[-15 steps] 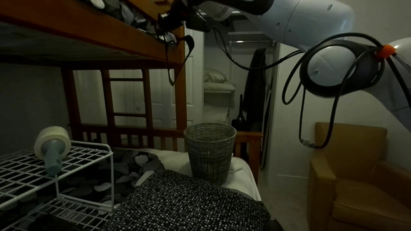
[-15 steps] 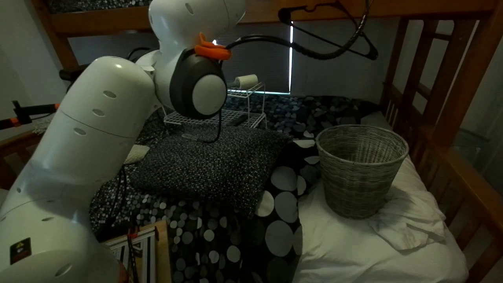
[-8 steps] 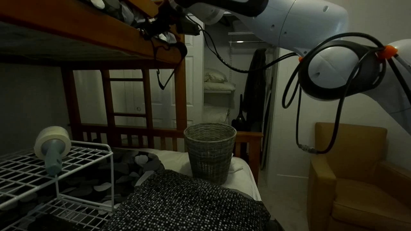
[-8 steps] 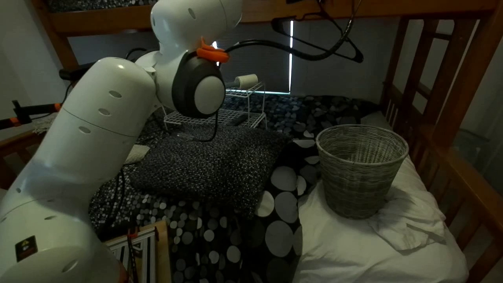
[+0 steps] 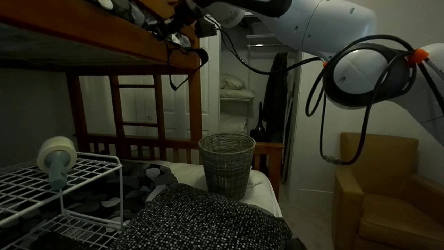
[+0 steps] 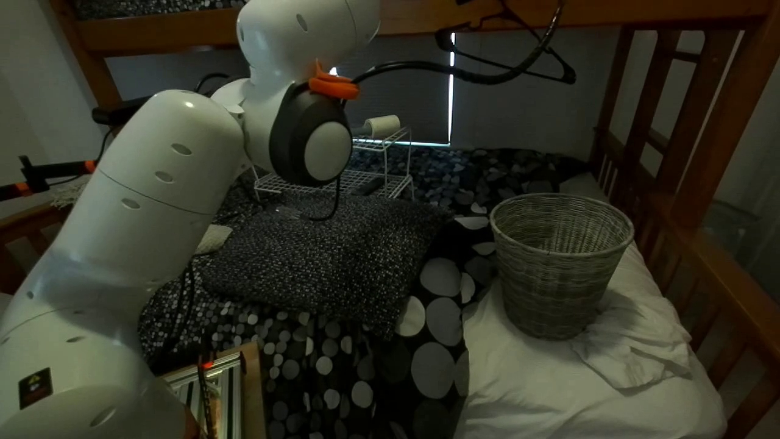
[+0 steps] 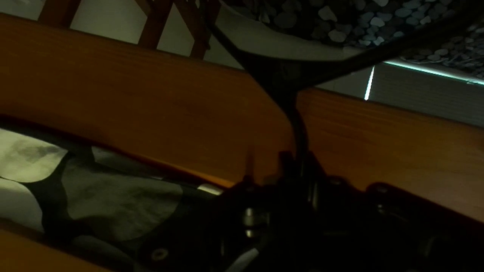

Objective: Take the clothing hanger out of the basket and hang it on the bed

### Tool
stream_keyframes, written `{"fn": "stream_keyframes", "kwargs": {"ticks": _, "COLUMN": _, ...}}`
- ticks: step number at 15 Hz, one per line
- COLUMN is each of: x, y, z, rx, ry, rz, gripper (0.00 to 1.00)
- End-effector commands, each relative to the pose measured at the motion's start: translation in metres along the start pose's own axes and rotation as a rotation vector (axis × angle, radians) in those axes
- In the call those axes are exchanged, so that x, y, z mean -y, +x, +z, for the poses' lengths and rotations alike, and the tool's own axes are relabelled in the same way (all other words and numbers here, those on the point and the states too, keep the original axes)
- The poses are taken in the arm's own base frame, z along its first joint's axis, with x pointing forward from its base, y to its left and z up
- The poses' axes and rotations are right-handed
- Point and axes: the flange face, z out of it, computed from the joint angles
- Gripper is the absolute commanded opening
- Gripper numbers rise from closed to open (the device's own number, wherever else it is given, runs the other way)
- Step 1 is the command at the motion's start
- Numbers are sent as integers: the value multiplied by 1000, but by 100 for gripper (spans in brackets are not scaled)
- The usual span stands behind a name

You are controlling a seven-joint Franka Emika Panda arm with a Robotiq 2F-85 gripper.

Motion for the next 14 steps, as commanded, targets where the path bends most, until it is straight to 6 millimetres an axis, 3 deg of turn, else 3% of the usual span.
{"fn": "stream_keyframes", "kwargs": {"ticks": 1, "x": -1, "y": -1, "z": 1, "rx": -2, "ry": -2, "rz": -4, "gripper": 8}}
{"fn": "stream_keyframes", "kwargs": {"ticks": 6, "x": -1, "y": 0, "z": 1, "rx": -7, "ry": -2, "rz": -11, "gripper": 8}}
{"fn": "stream_keyframes", "kwargs": {"ticks": 7, "x": 0, "y": 0, "z": 1, "rx": -8, "ry": -2, "rz": -11, "gripper": 2}}
{"fn": "stream_keyframes", "kwargs": {"ticks": 8, "x": -3, "y": 1, "z": -2, "rx": -29, "ry": -9, "rz": -21, "gripper": 2}}
{"fn": "stream_keyframes", "kwargs": {"ticks": 14, "x": 6, "y": 27, "z": -26, "rx": -142, "ry": -13, "rz": -76, "gripper": 2}}
